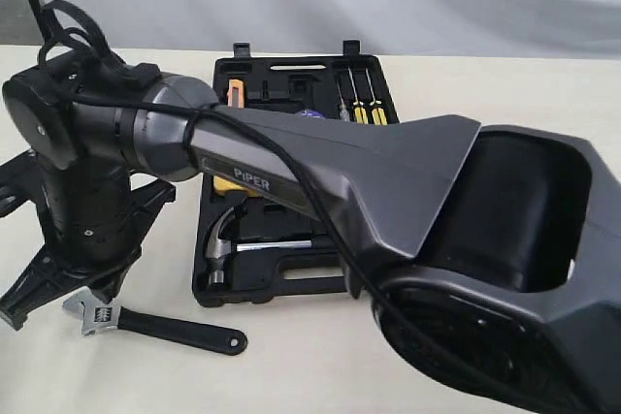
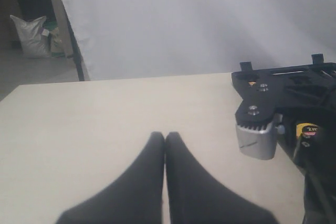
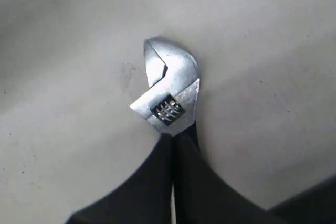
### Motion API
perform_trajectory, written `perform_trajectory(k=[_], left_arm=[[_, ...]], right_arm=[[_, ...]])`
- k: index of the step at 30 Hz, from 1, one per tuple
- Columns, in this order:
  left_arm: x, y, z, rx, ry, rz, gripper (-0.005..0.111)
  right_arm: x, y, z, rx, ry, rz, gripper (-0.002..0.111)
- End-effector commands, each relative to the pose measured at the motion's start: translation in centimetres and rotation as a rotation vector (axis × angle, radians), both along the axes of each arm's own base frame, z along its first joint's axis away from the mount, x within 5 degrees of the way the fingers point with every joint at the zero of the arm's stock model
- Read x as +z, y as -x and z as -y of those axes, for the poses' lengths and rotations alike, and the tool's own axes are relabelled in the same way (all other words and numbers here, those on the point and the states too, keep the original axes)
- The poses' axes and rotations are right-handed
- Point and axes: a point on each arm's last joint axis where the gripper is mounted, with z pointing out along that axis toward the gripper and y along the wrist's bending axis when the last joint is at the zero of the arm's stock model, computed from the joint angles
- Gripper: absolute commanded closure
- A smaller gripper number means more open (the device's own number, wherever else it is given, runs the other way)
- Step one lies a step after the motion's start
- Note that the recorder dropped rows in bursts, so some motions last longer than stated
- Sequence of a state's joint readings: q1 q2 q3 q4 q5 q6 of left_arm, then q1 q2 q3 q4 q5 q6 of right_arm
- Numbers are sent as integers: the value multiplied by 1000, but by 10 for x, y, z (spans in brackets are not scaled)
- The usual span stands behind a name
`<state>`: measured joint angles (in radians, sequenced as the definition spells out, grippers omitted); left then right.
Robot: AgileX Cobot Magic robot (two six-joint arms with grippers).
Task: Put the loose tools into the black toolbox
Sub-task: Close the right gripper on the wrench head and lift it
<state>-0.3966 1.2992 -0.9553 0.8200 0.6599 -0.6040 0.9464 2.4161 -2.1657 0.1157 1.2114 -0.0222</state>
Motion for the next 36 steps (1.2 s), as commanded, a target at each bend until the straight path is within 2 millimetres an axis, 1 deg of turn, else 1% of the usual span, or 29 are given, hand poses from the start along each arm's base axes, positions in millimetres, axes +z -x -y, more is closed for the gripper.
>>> perform_trajectory(k=[1, 2, 4, 6, 7, 8, 9, 14, 16, 18, 20, 22, 23, 24, 26, 28, 29, 30, 31, 32, 33, 35, 36], left_arm=[[-1, 2, 0, 1, 27, 5, 105], [-1, 2, 0, 1, 27, 5, 105], [-1, 2, 0, 1, 27, 5, 105], [-1, 2, 0, 1, 27, 5, 105], [-1, 2, 0, 1, 27, 5, 105], [-1, 2, 0, 1, 27, 5, 105], [-1, 2, 0, 1, 27, 5, 105], [-1, 2, 0, 1, 27, 5, 105], [-1, 2, 0, 1, 27, 5, 105], [-1, 2, 0, 1, 27, 5, 105], [-1, 2, 0, 1, 27, 5, 105], [-1, 2, 0, 1, 27, 5, 105], [-1, 2, 0, 1, 27, 5, 105], [-1, 2, 0, 1, 27, 5, 105], [-1, 2, 0, 1, 27, 5, 105], [-1, 2, 0, 1, 27, 5, 105], [-1, 2, 0, 1, 27, 5, 105], [-1, 2, 0, 1, 27, 5, 105], [-1, 2, 0, 1, 27, 5, 105], [-1, 2, 0, 1, 27, 5, 105], [-1, 2, 0, 1, 27, 5, 105], [-1, 2, 0, 1, 27, 5, 105], [-1, 2, 0, 1, 27, 5, 105]], right_arm=[[-9, -1, -8, 2, -38, 41, 96], [-8, -1, -10, 2, -49, 49, 88], [-14, -1, -12, 2, -58, 56, 65], [-19, -3, -14, -8, -69, 62, 46], [-20, -3, -15, -29, -73, 59, 41], [-24, -4, -16, -47, -74, 55, 40], [-26, -4, -16, -48, -77, 55, 40], [-52, -1, -18, -31, -24, 30, 48], [-57, 0, -18, -30, -11, 22, 50], [-59, 0, -17, -29, -1, 17, 55], [-60, 0, -17, -28, 2, 15, 69], [-58, 0, -17, -29, 2, 10, 89], [-57, 1, -17, -30, 5, -3, 108], [-53, 2, -18, -33, 0, -13, 108], [-39, 5, -17, -26, 12, -40, 108], [-18, 4, -17, -20, -6, -24, 108], [-3, 5, -16, -20, -31, -7, 108], [7, 4, -15, -19, -43, 10, 108], [21, 3, -12, -16, -52, 49, 108], [28, 2, -10, -22, -51, 73, 108], [40, 2, -6, -30, -57, 100, 108], [50, 5, -1, -35, -56, 112, 108], [52, 6, 1, -35, -52, 109, 108]])
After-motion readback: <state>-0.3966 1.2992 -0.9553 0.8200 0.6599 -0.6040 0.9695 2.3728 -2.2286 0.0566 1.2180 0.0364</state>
